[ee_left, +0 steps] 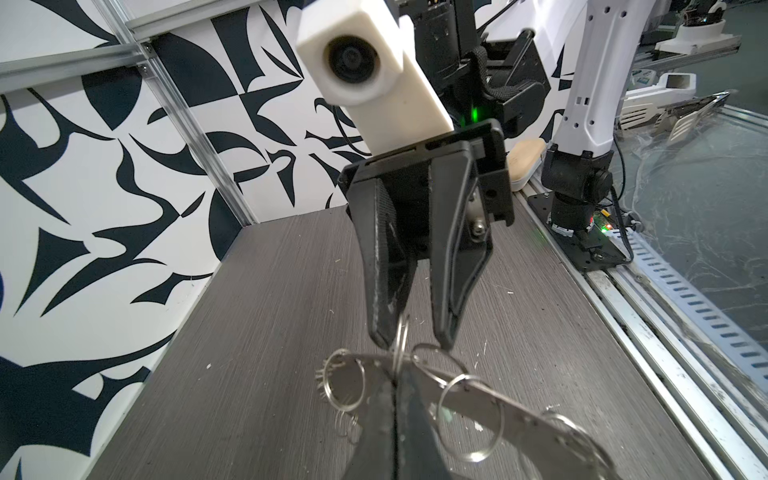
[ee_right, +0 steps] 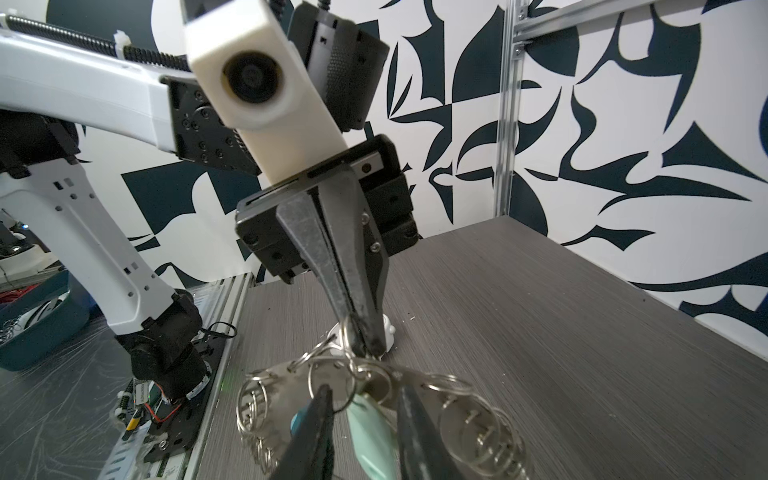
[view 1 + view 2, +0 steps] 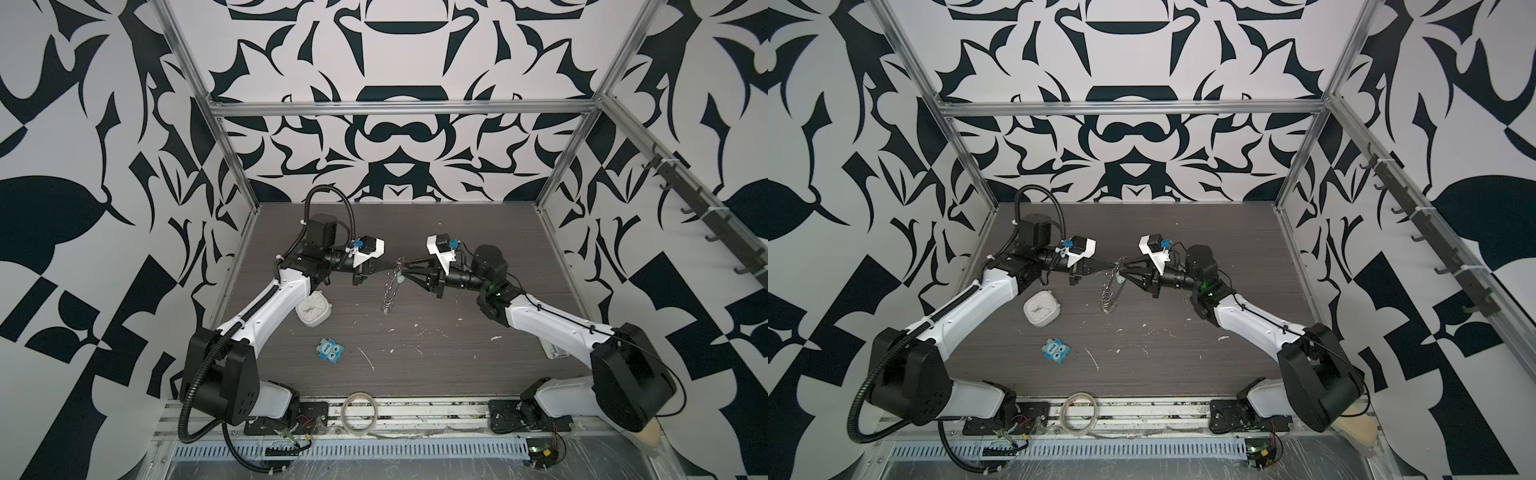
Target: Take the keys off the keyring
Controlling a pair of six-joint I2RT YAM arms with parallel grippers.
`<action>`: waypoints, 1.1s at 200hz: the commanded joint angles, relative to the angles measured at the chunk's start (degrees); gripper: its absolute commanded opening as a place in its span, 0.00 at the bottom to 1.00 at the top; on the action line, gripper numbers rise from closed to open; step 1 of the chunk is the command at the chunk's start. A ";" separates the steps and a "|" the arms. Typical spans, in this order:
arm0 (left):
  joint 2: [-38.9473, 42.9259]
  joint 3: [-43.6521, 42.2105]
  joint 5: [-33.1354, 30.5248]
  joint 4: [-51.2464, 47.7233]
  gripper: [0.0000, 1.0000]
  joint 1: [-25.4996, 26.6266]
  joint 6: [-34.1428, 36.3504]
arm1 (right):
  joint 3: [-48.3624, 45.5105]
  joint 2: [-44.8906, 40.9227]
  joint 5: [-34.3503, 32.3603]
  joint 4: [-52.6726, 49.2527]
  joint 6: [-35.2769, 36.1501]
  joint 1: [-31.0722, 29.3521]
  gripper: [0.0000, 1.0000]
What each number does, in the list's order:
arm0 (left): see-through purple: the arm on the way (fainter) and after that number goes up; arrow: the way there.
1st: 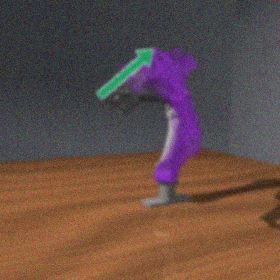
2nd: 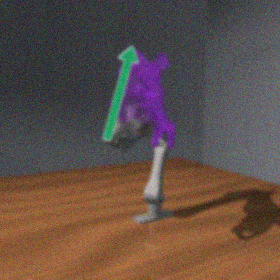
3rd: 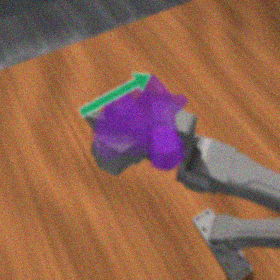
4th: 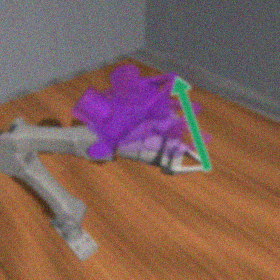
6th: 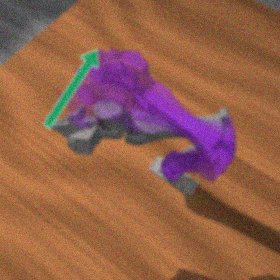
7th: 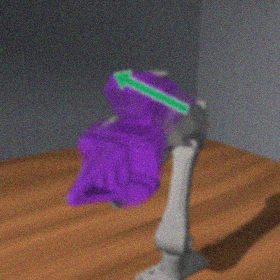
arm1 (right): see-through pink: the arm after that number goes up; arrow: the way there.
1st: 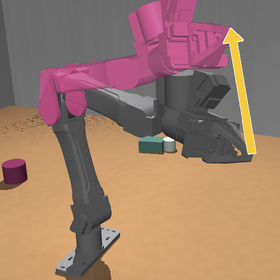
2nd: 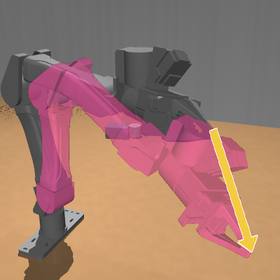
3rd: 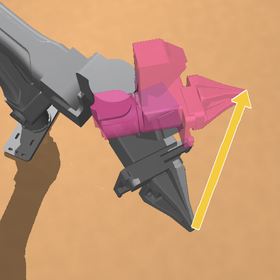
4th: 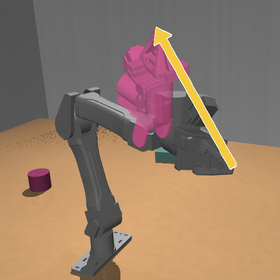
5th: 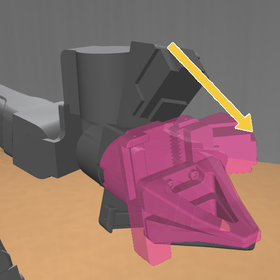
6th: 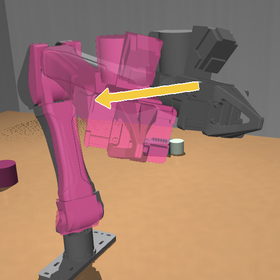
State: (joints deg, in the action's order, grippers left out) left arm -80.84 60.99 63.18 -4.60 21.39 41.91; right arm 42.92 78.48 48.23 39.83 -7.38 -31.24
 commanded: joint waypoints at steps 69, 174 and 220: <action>1.91 -0.02 1.95 -0.23 0.00 -0.25 1.07 | 2.90 -0.39 -1.62 -2.59 6.98 -3.66 0.30; 2.62 -0.26 2.03 -0.65 0.00 -0.21 0.89 | 2.57 -1.73 -4.51 -9.43 15.24 -3.66 0.30; 3.03 -0.34 1.48 -1.41 0.00 -0.25 1.44 | 3.82 -3.04 -6.61 -13.86 18.17 -3.54 0.03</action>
State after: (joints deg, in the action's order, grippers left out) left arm -79.61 60.97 63.20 -5.30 21.39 42.06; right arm 43.99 77.06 43.13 27.99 8.51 -34.61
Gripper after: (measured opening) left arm 0.038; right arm 0.093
